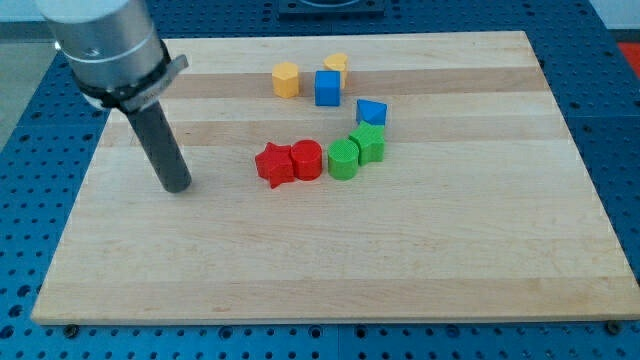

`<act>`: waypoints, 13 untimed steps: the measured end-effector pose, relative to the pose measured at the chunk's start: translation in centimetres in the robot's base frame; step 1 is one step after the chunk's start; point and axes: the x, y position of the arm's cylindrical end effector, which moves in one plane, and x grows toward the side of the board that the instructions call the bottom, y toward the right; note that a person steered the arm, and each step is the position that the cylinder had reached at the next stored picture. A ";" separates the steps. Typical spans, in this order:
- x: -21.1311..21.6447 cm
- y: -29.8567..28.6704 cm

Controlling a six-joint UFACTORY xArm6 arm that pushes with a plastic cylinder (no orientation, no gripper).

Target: Point your arm at the yellow heart

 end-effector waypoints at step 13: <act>-19.4 -0.8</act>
